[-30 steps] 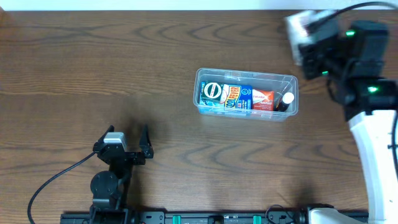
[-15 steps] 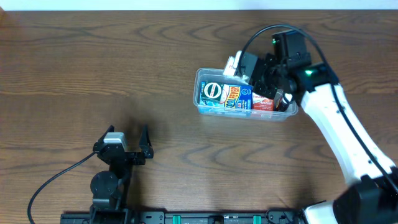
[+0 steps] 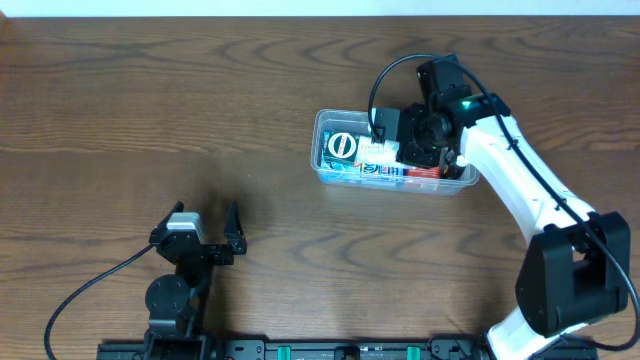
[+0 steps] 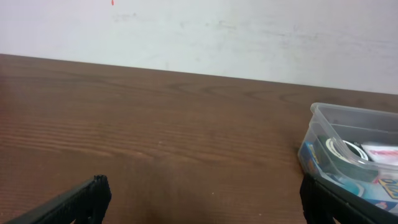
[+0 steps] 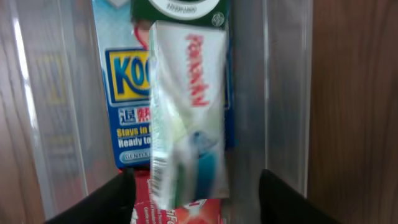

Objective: Pack container
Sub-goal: 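Carry the white-green box left over the container, then lower the white-green box into the container and open the right gripper, then lift the right gripper up and away from the container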

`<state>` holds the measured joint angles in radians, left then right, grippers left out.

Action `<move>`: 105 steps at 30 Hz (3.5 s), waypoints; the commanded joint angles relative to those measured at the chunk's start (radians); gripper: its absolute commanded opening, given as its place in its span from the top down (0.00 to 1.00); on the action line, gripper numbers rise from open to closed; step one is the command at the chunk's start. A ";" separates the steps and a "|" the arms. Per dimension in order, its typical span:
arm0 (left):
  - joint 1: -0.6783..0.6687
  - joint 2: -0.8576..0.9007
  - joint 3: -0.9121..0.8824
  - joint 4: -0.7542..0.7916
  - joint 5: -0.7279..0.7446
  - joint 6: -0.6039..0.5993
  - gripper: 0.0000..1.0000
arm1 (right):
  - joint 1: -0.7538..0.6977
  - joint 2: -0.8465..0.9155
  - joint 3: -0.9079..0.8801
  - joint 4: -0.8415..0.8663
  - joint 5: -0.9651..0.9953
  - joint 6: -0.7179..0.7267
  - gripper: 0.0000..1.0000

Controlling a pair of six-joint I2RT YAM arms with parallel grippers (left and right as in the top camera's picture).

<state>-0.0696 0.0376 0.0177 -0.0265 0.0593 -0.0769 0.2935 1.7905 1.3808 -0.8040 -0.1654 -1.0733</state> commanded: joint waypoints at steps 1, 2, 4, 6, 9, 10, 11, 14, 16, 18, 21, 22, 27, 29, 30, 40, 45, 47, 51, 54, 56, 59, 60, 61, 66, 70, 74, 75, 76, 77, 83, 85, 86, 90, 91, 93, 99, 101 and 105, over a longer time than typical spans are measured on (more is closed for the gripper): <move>-0.006 -0.001 -0.014 -0.040 -0.008 0.013 0.02 | 0.007 0.006 0.007 0.002 0.020 -0.008 0.36; -0.006 -0.001 -0.014 -0.040 -0.008 0.013 0.02 | 0.007 0.005 0.007 0.005 0.020 -0.009 0.36; -0.006 -0.001 -0.014 -0.040 -0.008 0.013 0.02 | 0.007 0.004 0.007 0.017 0.020 0.007 0.42; -0.006 -0.001 -0.014 -0.040 -0.008 0.013 0.02 | 0.008 -0.001 0.007 0.033 0.019 0.062 0.51; -0.006 -0.001 -0.014 -0.040 -0.008 0.013 0.02 | 0.009 -0.013 0.009 0.070 0.019 0.185 0.72; -0.006 -0.001 -0.014 -0.040 -0.008 0.013 0.02 | 0.009 -0.014 0.009 0.091 0.019 0.235 0.78; -0.006 -0.001 -0.014 -0.040 -0.008 0.013 0.02 | 0.009 -0.014 0.009 0.113 0.019 0.288 0.88; -0.006 -0.001 -0.014 -0.040 -0.008 0.013 0.02 | 0.009 -0.013 0.009 0.174 0.019 0.505 0.99; -0.006 -0.001 -0.014 -0.040 -0.008 0.013 0.02 | 0.009 -0.013 0.009 0.191 0.019 0.642 0.99; -0.006 -0.001 -0.014 -0.040 -0.008 0.013 0.02 | 0.009 -0.011 0.008 0.194 0.019 0.731 0.99; -0.006 -0.001 -0.014 -0.040 -0.008 0.013 0.02 | 0.009 -0.004 0.008 0.189 0.017 0.870 0.99; -0.006 -0.001 -0.014 -0.040 -0.008 0.013 0.02 | 0.010 0.000 0.006 0.183 0.010 0.903 0.99; -0.006 -0.001 -0.014 -0.040 -0.008 0.013 0.02 | 0.030 0.002 0.006 0.133 -0.026 0.988 0.99; -0.006 -0.001 -0.014 -0.040 -0.008 0.013 0.02 | 0.044 0.002 0.006 0.124 -0.026 1.001 0.99; -0.006 -0.001 -0.014 -0.040 -0.008 0.013 0.02 | 0.053 0.003 0.006 0.118 -0.026 1.006 0.99; -0.006 -0.001 -0.014 -0.040 -0.008 0.013 0.02 | 0.089 0.053 0.006 0.092 0.035 1.095 0.99; -0.006 -0.001 -0.014 -0.040 -0.008 0.013 0.02 | 0.089 0.107 0.005 0.086 0.066 1.139 0.99; -0.006 -0.001 -0.014 -0.040 -0.008 0.013 0.02 | 0.089 0.132 0.006 0.086 0.099 1.157 0.99; -0.006 -0.001 -0.014 -0.040 -0.008 0.013 0.02 | 0.089 0.187 0.006 0.087 0.113 1.163 0.99; -0.006 -0.001 -0.014 -0.040 -0.008 0.013 0.02 | 0.089 0.204 0.006 0.086 0.113 1.164 0.99; -0.006 -0.001 -0.014 -0.040 -0.008 0.013 0.02 | 0.089 0.203 0.006 0.087 0.113 1.171 0.99; -0.006 -0.001 -0.014 -0.040 -0.008 0.013 0.02 | 0.089 0.203 0.008 0.090 0.113 1.170 0.99; -0.006 -0.001 -0.014 -0.040 -0.008 0.013 0.02 | 0.089 0.200 0.013 0.089 0.113 1.170 0.99; -0.006 -0.001 -0.014 -0.040 -0.008 0.013 0.02 | 0.089 0.194 0.021 0.085 0.112 1.170 0.99; -0.006 -0.001 -0.014 -0.040 -0.008 0.013 0.02 | 0.087 0.123 0.091 0.050 0.113 1.170 0.99; -0.006 -0.001 -0.014 -0.040 -0.008 0.013 0.02 | 0.078 0.050 0.111 0.048 0.113 1.171 0.99; -0.006 -0.001 -0.014 -0.040 -0.008 0.013 0.02 | 0.060 0.021 0.111 0.019 0.113 1.174 0.99; -0.006 -0.001 -0.014 -0.040 -0.008 0.013 0.02 | 0.055 0.023 0.111 0.005 0.113 1.174 0.99; -0.006 -0.001 -0.014 -0.040 -0.008 0.013 0.02 | 0.051 0.027 0.109 -0.005 0.113 1.174 0.99; -0.006 -0.001 -0.014 -0.040 -0.008 0.013 0.03 | 0.045 0.031 0.107 -0.018 0.113 1.175 0.99; -0.006 -0.001 -0.014 -0.040 -0.008 0.013 0.02 | 0.039 0.064 0.072 -0.029 0.133 1.191 0.99; -0.006 -0.001 -0.014 -0.040 -0.008 0.013 0.02 | 0.039 0.076 0.061 -0.023 0.142 1.196 0.99; -0.006 -0.001 -0.014 -0.040 -0.008 0.013 0.02 | 0.039 0.084 0.055 -0.017 0.141 1.196 0.99; -0.006 -0.001 -0.014 -0.040 -0.008 0.013 0.02 | 0.039 0.115 0.040 -0.019 0.140 1.201 0.99; -0.006 -0.001 -0.014 -0.040 -0.008 0.013 0.02 | 0.039 0.126 0.035 -0.017 0.140 1.201 0.99; -0.006 -0.001 -0.014 -0.040 -0.008 0.013 0.02 | 0.039 0.141 0.024 -0.008 0.144 1.201 0.99; -0.006 -0.001 -0.014 -0.040 -0.008 0.013 0.02 | 0.039 0.182 0.018 0.009 0.161 1.212 0.99; -0.006 -0.001 -0.014 -0.040 -0.008 0.013 0.02 | 0.039 0.187 0.018 0.011 0.161 1.219 0.99; -0.006 -0.001 -0.014 -0.040 -0.008 0.013 0.02 | 0.039 0.187 0.018 0.011 0.161 1.219 0.99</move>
<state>-0.0696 0.0376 0.0177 -0.0261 0.0593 -0.0769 0.3347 1.9385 1.4113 -0.7940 -0.0238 0.1268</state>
